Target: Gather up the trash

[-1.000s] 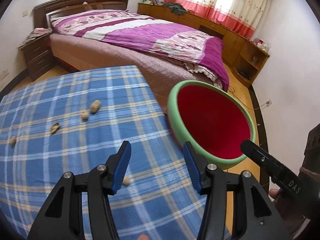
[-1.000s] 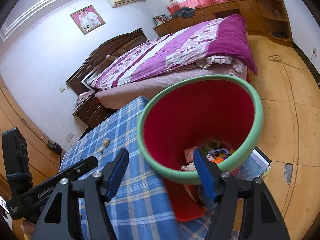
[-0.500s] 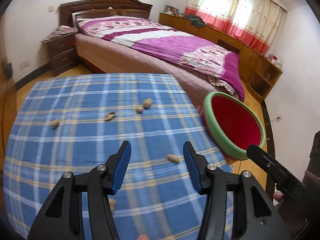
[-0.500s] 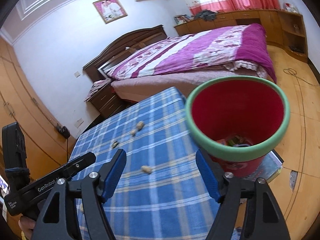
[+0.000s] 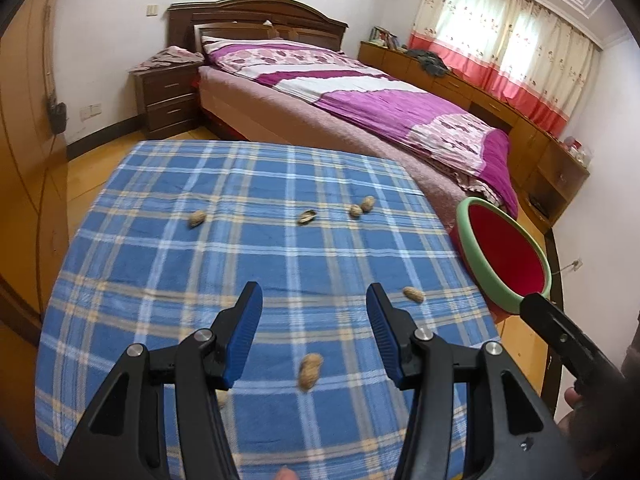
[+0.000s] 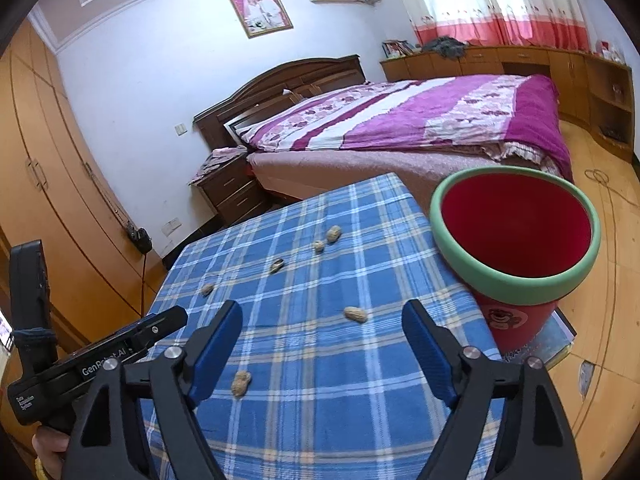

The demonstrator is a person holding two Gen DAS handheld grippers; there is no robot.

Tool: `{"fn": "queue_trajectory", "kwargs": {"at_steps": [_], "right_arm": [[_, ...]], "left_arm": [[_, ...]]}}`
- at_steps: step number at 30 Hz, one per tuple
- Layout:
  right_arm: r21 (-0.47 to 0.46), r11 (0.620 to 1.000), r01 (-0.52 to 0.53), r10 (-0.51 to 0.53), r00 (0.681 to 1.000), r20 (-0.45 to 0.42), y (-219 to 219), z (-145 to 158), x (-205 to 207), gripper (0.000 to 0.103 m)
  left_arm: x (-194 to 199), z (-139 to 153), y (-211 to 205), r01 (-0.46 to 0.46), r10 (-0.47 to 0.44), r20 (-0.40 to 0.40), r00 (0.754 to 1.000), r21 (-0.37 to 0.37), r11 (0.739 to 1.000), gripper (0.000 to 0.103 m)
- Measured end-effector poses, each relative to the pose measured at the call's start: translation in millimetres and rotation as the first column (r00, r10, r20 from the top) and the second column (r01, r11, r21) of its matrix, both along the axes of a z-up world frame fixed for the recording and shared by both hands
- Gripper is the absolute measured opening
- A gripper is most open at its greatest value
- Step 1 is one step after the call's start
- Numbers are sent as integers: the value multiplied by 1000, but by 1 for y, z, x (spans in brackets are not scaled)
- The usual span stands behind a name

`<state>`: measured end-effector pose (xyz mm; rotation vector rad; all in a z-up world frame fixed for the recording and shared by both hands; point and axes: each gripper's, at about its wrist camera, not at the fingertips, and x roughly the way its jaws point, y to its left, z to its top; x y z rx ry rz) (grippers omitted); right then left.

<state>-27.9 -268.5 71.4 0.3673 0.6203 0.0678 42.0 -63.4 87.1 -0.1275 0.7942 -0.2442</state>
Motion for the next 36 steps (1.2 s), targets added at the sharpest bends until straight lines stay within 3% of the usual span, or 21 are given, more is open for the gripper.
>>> {"fn": "queue_trajectory", "kwargs": {"at_steps": [15, 36], "right_arm": [[-78, 997, 1, 2, 999, 41, 33, -5, -21, 93], [-99, 995, -5, 9, 999, 44, 45, -7, -27, 93]], "left_arm": [[-20, -19, 21, -64, 64, 11, 998, 14, 998, 54], [-29, -21, 23, -106, 104, 53, 993, 40, 994, 54]]}}
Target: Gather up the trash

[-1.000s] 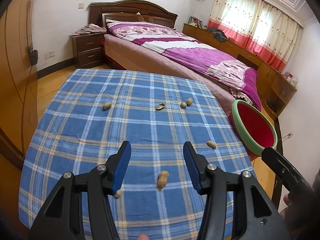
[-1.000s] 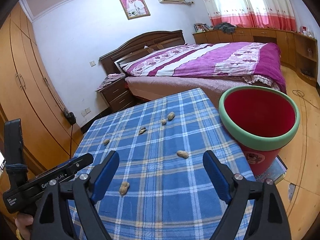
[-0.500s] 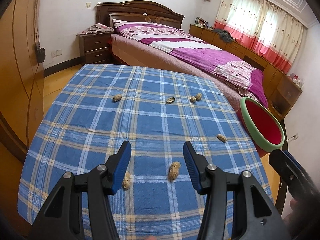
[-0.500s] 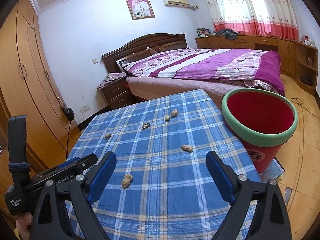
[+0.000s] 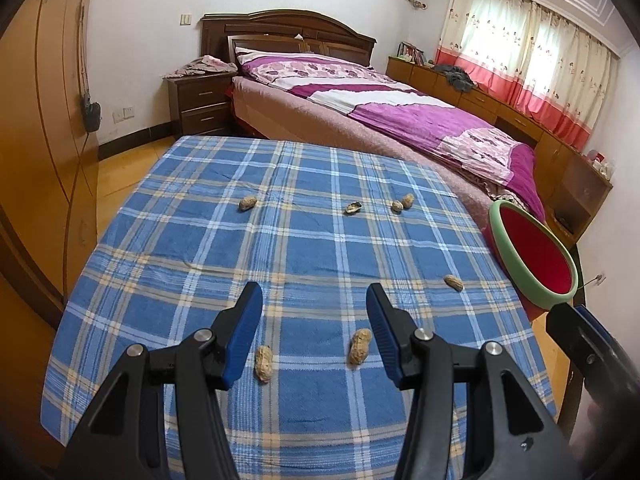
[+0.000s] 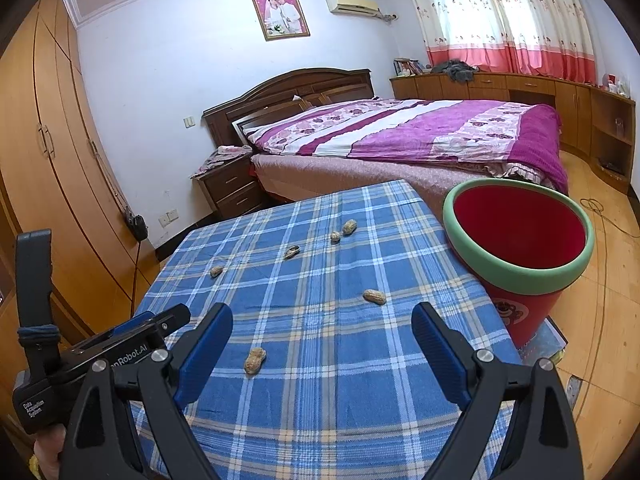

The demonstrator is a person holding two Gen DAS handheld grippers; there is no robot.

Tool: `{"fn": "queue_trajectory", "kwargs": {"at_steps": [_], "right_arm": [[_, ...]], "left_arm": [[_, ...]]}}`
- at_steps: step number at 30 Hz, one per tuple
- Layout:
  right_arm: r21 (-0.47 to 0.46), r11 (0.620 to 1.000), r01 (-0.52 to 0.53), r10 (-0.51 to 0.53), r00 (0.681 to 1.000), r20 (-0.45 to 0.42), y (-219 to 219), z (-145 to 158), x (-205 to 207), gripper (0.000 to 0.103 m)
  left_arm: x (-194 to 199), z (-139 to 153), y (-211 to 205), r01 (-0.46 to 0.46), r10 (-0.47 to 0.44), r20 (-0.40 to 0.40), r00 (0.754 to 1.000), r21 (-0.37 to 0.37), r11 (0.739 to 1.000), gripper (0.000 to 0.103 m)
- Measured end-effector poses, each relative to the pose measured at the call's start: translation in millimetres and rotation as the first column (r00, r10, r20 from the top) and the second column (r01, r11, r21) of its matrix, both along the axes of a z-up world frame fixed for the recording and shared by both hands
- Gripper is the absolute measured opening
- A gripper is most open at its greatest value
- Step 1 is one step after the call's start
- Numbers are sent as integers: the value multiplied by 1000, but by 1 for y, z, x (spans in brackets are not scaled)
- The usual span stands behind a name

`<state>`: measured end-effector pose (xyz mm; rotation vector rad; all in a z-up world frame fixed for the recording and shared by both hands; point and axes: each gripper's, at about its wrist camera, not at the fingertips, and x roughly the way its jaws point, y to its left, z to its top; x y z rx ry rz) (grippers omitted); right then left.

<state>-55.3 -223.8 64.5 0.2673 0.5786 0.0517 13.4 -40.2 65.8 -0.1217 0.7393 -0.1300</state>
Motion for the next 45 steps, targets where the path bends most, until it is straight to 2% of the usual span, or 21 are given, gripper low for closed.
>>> {"fn": "queue_trajectory", "kwargs": {"at_steps": [45], "right_arm": [[3, 1000, -2, 2, 1000, -7, 0, -3, 0, 93]], "left_arm": [[1, 2, 2, -3, 3, 6, 1000, 1, 1000, 54]]}}
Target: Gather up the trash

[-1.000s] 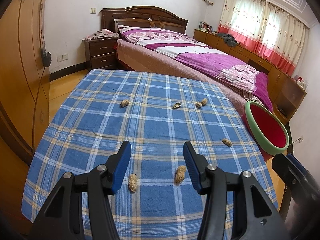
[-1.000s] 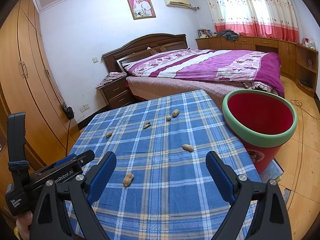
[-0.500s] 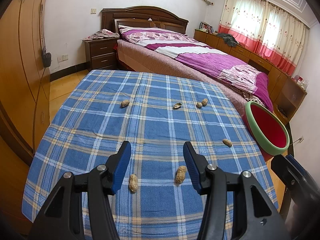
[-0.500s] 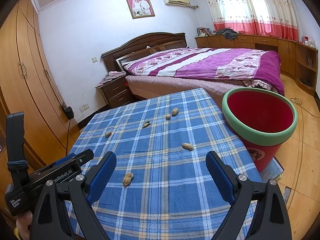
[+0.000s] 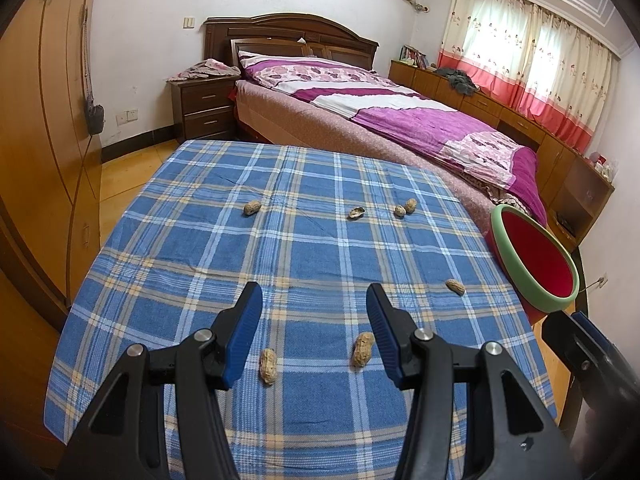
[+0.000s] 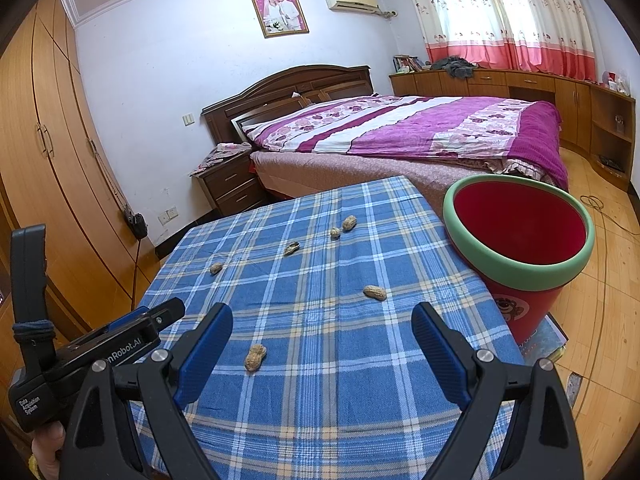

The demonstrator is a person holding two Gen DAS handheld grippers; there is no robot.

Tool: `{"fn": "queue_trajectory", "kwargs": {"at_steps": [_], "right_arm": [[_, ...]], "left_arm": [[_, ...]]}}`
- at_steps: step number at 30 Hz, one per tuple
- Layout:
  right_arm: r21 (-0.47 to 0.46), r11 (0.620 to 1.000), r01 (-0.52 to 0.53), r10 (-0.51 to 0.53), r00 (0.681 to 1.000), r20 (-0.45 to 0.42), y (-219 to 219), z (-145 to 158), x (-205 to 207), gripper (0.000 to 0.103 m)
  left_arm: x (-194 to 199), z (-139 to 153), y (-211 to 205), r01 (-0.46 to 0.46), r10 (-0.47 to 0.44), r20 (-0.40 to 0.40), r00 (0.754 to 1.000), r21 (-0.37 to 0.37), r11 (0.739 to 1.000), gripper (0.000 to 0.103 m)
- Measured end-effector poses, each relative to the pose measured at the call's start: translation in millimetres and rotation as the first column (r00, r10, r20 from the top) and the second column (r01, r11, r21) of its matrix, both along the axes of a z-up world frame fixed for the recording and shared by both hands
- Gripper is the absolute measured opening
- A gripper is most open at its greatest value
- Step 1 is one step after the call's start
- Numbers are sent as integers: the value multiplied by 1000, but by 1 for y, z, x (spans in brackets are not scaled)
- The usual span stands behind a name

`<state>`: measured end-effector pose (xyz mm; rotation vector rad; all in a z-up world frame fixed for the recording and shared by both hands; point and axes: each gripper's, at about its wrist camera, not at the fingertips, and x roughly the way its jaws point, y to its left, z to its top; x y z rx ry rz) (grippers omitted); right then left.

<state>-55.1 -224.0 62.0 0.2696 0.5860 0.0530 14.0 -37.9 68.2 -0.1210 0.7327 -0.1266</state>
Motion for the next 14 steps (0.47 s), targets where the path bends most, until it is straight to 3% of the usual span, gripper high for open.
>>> {"fn": "queue_trajectory", "kwargs": {"at_steps": [14], "right_arm": [[1, 1000, 2, -2, 1000, -2, 0, -2, -1, 93]], "left_arm": [[0, 0, 0, 1, -1, -1, 1000, 1, 1000, 54]]}}
